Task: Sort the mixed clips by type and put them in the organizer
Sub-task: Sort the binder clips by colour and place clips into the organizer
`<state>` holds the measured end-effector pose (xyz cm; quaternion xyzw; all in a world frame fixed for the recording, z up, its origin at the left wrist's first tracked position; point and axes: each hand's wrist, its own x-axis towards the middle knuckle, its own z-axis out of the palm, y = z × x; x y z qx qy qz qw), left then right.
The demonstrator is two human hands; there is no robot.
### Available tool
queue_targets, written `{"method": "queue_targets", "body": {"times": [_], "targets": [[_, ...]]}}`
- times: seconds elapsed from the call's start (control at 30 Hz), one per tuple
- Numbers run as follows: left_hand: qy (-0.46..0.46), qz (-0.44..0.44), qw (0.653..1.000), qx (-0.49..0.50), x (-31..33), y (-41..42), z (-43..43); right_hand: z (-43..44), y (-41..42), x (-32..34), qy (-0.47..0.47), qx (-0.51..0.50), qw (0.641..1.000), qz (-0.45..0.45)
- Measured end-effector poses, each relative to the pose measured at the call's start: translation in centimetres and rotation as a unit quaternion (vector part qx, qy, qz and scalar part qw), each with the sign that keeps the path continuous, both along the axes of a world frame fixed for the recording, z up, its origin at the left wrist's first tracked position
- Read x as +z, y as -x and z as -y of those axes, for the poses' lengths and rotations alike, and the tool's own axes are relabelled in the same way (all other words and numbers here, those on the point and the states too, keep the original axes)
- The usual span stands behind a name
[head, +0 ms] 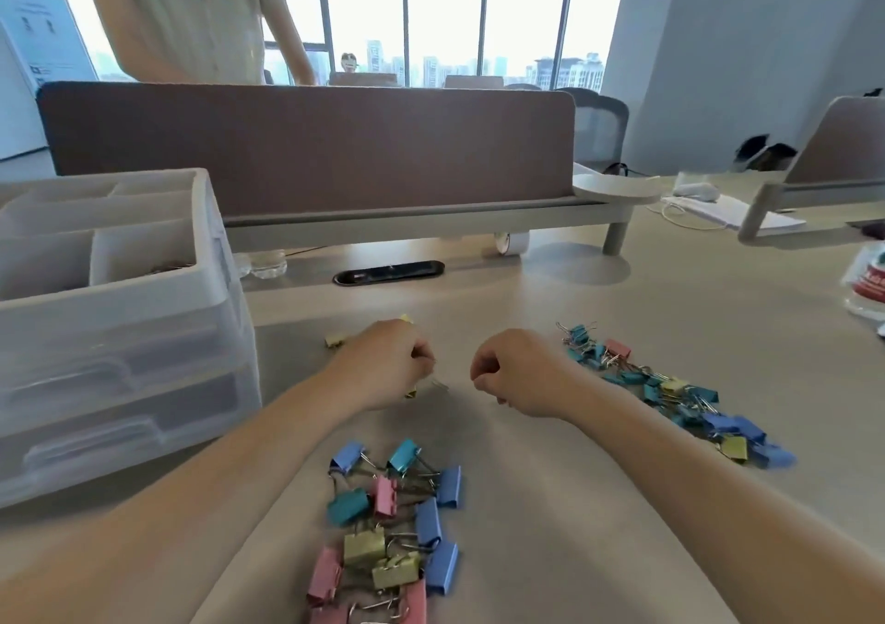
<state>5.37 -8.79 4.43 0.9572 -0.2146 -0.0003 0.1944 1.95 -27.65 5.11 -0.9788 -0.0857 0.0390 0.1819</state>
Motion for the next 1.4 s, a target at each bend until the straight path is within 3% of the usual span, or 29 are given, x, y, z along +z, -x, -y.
{"method": "queue_targets", "body": {"times": [0.13, 0.37, 0.53, 0.7, 1.0, 1.4], "targets": [[-0.026, -0.013, 0.999, 0.019, -1.2, -1.3, -0.6, -1.4, -1.9, -2.0, 0.019, 0.017, 1.000, -0.004], [0.005, -0.018, 0.997, 0.072, -2.1, -2.5, -2.0, -2.9, -4.2, -3.6, 0.044, 0.033, 0.998, 0.004], [-0.011, -0.024, 0.999, 0.037, -2.9, -2.7, -2.9, -3.0, -4.5, -3.4, 0.049, 0.078, 0.996, -0.007], [-0.016, -0.018, 0.999, 0.040, -2.8, -2.8, -2.9, -2.4, -4.1, -2.1, 0.066, 0.139, 0.984, -0.093], [-0.061, -0.007, 0.995, 0.074, -2.9, -3.8, -2.2, -4.1, -6.6, -2.8, 0.028, 0.016, 0.999, 0.015], [-0.011, -0.008, 0.997, 0.079, -3.6, -4.3, -2.5, -6.5, -8.8, -3.5, 0.042, -0.022, 0.999, -0.021]]}}
